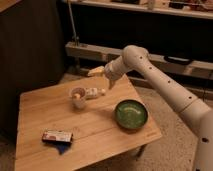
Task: Place the ceramic cup in the ceramic bowl
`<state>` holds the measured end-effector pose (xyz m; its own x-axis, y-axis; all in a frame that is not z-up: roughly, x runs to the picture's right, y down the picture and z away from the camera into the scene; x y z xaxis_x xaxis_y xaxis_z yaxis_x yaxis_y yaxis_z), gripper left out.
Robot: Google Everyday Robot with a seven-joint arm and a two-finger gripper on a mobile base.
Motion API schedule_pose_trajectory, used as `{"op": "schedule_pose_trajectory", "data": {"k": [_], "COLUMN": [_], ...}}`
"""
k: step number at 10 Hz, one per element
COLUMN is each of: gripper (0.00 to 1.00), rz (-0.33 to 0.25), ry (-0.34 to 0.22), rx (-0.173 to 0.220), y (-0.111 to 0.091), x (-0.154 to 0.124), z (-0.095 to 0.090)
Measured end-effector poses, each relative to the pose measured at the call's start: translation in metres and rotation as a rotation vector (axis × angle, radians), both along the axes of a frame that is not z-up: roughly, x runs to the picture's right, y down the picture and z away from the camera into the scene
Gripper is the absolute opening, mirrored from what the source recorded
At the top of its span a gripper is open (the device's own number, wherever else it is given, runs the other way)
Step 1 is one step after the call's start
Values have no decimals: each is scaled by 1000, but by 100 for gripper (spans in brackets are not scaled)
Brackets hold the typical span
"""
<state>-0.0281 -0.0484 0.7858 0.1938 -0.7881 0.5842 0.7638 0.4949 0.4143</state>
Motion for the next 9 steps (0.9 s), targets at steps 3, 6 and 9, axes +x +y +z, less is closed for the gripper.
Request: {"op": "schedule_pose_trajectory", "data": {"k": [3,6,9], "gripper": [80,80,80], "rz": [-134,-258,-321], "ry": [-36,-59,-48], "rx": [-15,-50,-65], "y": [4,17,28], "x": [-41,-78,-81], "z": [32,53,50]}}
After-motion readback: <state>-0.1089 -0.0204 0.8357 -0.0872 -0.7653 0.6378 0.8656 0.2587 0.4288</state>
